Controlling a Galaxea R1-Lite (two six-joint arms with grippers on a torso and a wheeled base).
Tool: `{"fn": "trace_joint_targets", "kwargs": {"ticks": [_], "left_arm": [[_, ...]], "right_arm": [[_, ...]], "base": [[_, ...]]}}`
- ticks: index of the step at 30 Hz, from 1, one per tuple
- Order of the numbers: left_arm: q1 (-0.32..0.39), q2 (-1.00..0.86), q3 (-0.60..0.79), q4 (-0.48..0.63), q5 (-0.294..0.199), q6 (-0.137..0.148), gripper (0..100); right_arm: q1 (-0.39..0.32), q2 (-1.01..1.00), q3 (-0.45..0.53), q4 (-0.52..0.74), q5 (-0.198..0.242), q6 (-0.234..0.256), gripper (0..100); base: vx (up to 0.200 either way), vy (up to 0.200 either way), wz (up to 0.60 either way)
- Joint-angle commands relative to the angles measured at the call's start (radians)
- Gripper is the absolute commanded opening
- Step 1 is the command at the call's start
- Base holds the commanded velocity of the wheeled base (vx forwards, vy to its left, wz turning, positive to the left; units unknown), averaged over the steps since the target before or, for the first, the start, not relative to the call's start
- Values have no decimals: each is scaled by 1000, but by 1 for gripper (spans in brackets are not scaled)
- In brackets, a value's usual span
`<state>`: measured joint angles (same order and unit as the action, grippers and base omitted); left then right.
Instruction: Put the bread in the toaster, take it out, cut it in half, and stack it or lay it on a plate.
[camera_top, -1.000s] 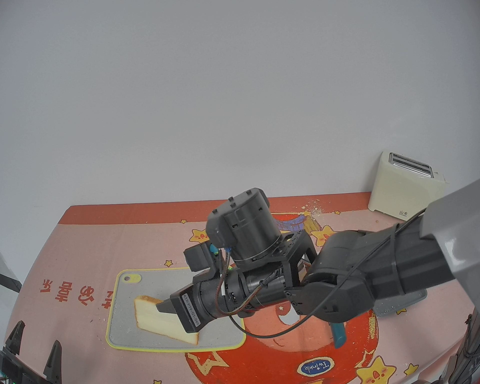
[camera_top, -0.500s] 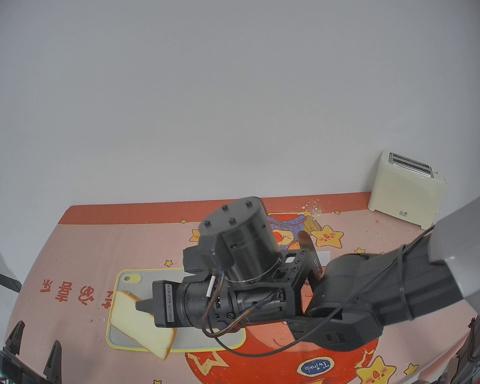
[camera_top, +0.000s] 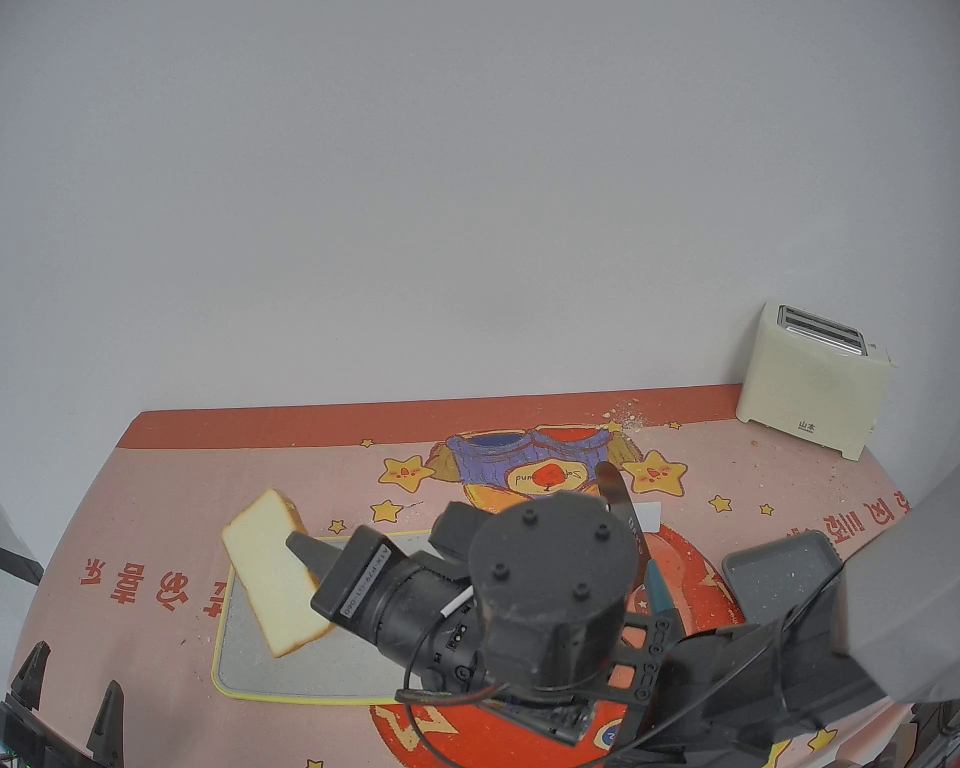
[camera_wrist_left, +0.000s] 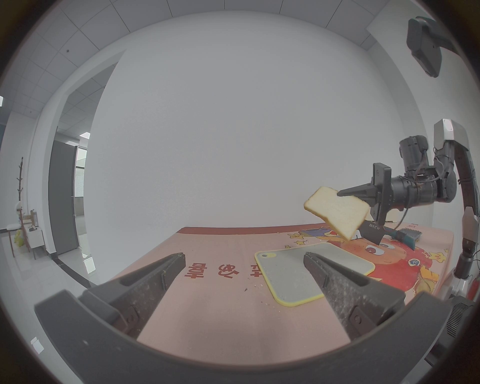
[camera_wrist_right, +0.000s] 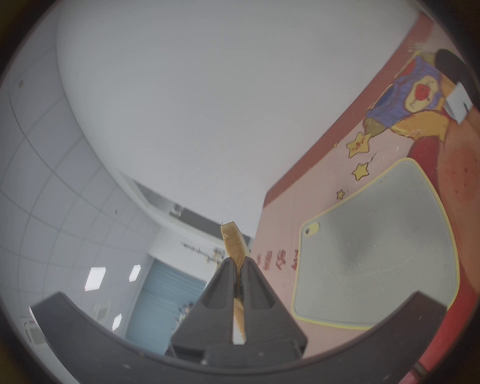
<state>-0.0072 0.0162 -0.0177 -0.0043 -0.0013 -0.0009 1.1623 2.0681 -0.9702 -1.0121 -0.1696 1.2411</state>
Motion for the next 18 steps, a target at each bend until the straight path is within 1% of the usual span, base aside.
{"fn": "trace_joint_targets", "kwargs": {"ticks": [1, 4, 7, 14, 16, 18], "left_arm": [[0, -2, 18, 0, 0, -1, 100], [0, -2, 18, 0, 0, -1, 100], [0, -4, 18, 0, 0, -1, 100], [0, -2, 18, 0, 0, 1, 100], [1, -4, 18, 0, 0, -1, 100], [0, -2, 18, 0, 0, -1, 100]], "right_arm": [[2, 20, 22, -5, -8, 17, 0], [-26, 58, 18, -3, -8, 18, 0], [-29, 122, 13, -6, -19, 6, 0], [-33, 195, -19, -14, -22, 6, 0], [-35, 211, -21, -16, -28, -9, 0], [-33, 216, -21, -16, -31, -14, 0]], "base": [[0, 0, 0], [0, 0, 0], [0, 0, 0], [0, 0, 0], [0, 0, 0], [0, 0, 0]]}}
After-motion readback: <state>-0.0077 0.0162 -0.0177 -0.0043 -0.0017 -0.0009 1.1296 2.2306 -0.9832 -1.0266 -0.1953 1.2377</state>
